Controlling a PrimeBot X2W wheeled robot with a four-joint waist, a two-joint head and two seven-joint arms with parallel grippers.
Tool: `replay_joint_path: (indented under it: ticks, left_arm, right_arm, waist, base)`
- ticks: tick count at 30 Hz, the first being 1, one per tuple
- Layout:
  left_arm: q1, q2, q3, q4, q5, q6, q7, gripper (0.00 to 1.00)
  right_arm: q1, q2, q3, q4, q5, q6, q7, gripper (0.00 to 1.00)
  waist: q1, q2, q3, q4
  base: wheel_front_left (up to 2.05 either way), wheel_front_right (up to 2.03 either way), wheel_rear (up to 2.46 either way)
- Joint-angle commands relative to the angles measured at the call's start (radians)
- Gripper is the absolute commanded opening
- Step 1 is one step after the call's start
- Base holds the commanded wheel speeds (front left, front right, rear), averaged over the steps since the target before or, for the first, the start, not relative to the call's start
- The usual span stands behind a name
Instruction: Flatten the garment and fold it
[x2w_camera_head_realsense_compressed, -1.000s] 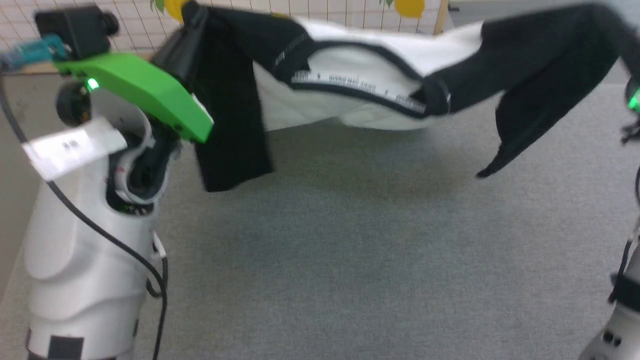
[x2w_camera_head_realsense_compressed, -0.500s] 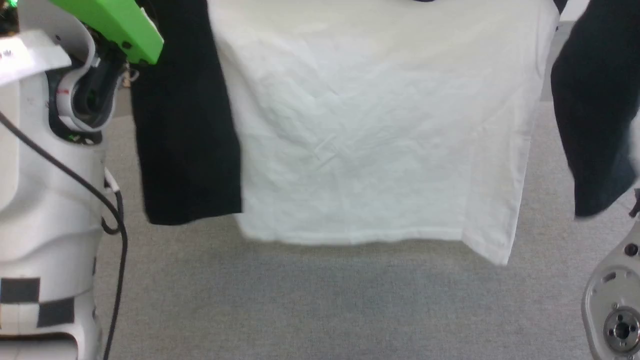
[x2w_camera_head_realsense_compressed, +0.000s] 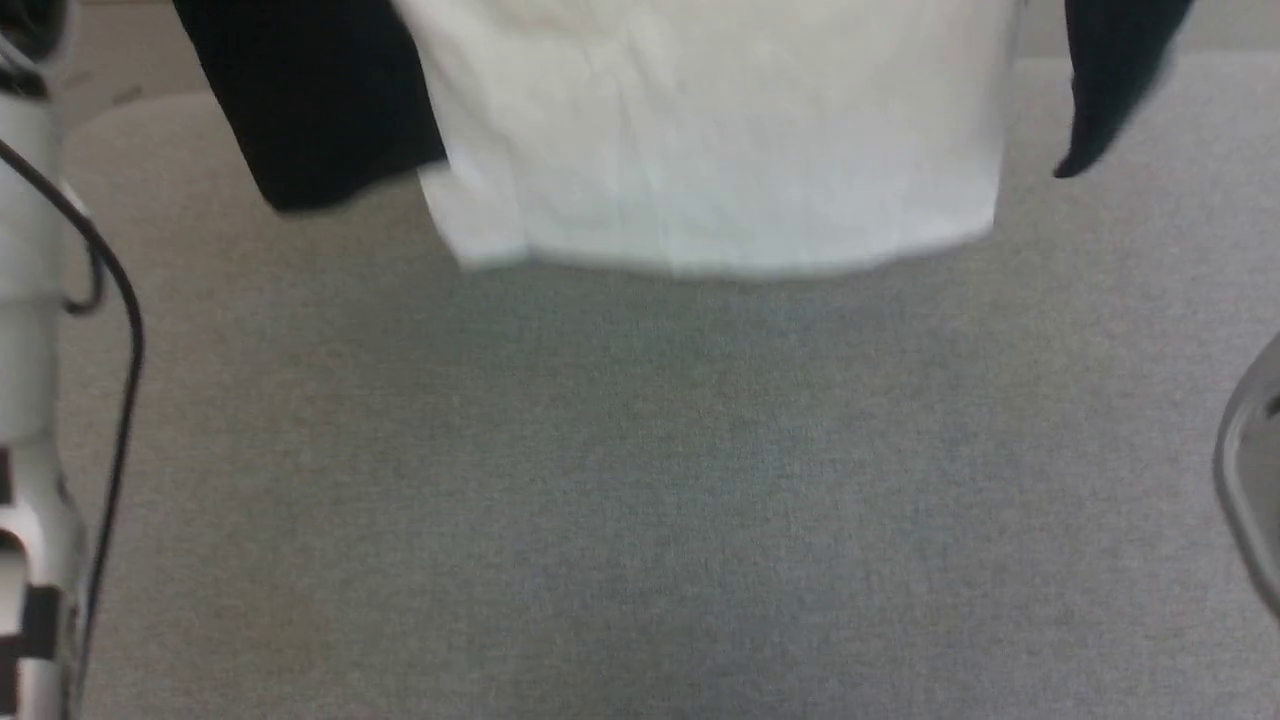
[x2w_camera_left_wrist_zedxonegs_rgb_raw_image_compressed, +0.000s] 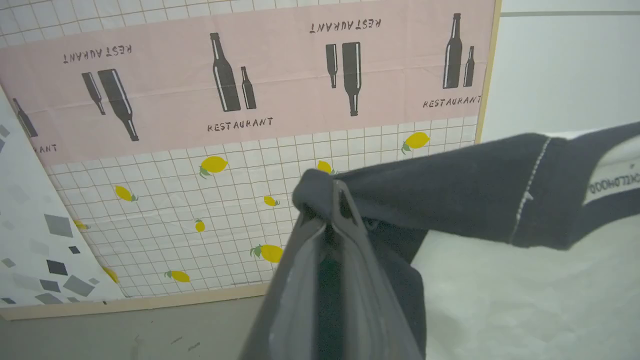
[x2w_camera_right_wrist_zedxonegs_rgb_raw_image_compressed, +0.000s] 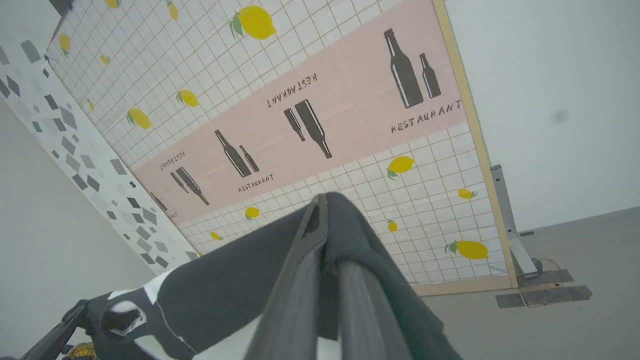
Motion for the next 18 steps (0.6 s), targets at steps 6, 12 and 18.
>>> replay_joint_path:
  ticks: [6, 12, 18]
  left_arm:
    - [-0.183, 0.033, -0.015, 0.079, 0.076, -0.019, -0.122, 0.0]
    - [-0.243, 0.02, -0.016, 0.168, 0.082, -0.031, -0.232, 0.0]
    - [-0.185, 0.0, -0.028, 0.255, 0.056, -0.061, -0.304, 0.0]
  right_arm:
    - [-0.194, -0.003, 0.014, 0.141, -0.088, -0.001, -0.174, 0.0]
    - [-0.289, -0.003, -0.027, 0.266, -0.129, -0.001, -0.301, 0.0]
    - [-0.244, -0.003, -0.014, 0.344, -0.118, -0.001, -0.333, 0.0]
  waist:
    - [-0.0001, 0.0, 0.226, -0.02]
    - [-0.0001, 0.0, 0.276, -0.001]
    - [-0.0001, 0.0, 0.271, 0.021]
  base:
    - [0.0, 0.0, 0.0]
    - [0.0, 0.0, 0.0]
    - [0.0, 0.0, 0.0]
